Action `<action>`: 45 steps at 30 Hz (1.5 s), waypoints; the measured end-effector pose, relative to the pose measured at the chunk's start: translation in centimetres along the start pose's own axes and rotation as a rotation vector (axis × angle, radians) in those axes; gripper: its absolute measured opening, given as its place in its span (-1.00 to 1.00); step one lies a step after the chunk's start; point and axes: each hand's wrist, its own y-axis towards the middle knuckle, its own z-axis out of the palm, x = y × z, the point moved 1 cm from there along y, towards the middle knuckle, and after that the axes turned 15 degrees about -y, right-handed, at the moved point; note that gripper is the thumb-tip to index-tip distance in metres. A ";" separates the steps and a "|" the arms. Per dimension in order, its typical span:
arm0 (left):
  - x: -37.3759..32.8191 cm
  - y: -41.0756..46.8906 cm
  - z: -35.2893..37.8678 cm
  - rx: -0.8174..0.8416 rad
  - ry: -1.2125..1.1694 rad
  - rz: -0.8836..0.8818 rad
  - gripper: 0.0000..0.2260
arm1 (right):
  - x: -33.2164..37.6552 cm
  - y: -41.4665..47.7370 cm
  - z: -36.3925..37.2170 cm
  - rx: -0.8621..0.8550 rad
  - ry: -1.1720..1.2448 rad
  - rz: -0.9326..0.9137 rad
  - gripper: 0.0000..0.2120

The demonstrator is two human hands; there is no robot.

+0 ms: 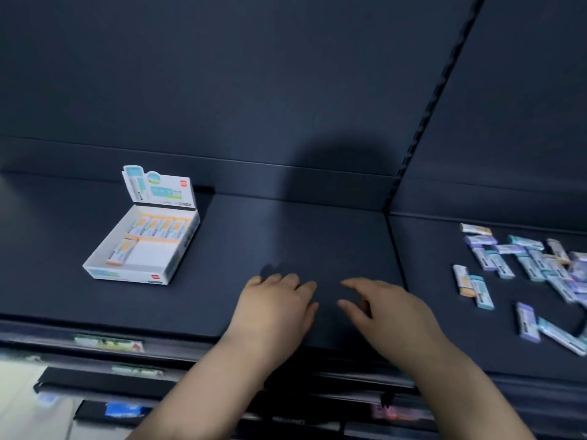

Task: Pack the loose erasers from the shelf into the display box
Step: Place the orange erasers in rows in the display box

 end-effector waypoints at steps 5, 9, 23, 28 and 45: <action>-1.5 1.1 0.5 0.019 -0.038 0.140 -0.70 | -1.7 -1.6 -0.1 0.018 0.030 0.120 -0.60; -2.6 2.7 2.1 -0.061 -0.088 0.257 -0.69 | -3.5 -2.6 -0.2 -0.032 0.018 0.214 -0.60; -16.2 7.0 6.9 0.028 -0.065 0.220 -0.58 | -18.4 -6.5 0.7 -0.003 0.023 0.234 -0.58; -23.5 10.1 9.7 0.034 -0.072 0.180 -0.58 | -27.2 -7.6 -0.5 -0.009 0.001 0.224 -0.58; -29.0 13.4 13.3 -0.038 -0.034 0.032 -0.61 | -38.7 -2.5 -0.2 0.013 -0.055 0.194 -0.64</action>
